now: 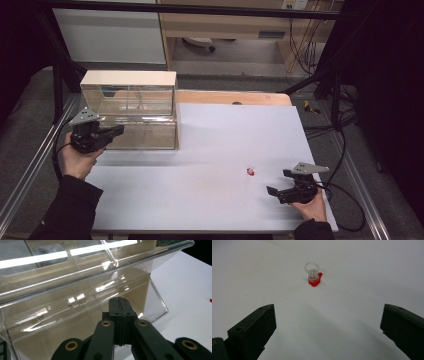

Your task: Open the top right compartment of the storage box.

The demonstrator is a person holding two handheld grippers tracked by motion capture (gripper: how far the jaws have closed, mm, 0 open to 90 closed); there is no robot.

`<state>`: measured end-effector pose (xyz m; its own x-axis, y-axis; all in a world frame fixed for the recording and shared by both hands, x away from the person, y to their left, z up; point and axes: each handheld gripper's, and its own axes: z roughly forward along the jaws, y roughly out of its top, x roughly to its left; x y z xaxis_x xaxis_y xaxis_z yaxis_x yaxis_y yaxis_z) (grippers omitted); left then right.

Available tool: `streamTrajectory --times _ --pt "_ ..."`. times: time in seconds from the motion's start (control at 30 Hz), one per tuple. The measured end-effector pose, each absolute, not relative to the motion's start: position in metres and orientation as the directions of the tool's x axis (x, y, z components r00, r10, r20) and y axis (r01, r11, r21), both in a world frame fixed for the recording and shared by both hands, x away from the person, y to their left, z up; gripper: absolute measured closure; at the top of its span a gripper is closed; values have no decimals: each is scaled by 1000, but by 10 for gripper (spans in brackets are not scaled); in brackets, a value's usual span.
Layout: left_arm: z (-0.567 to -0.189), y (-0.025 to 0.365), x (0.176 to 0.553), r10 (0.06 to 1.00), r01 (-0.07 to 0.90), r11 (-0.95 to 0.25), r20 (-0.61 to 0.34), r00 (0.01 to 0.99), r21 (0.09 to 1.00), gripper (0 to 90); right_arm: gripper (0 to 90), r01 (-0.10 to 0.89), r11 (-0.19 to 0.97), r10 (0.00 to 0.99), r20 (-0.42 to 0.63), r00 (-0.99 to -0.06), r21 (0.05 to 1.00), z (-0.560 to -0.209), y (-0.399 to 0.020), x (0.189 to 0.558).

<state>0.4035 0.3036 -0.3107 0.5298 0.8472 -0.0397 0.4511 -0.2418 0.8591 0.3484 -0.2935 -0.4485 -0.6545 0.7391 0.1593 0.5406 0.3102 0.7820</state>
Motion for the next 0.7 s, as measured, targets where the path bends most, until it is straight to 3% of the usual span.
streamTrajectory --times 0.7 --pt "-302 305 413 860 420 -215 -32 509 882 898 8 543 310 740 160 -653 781 -449 -293 348"
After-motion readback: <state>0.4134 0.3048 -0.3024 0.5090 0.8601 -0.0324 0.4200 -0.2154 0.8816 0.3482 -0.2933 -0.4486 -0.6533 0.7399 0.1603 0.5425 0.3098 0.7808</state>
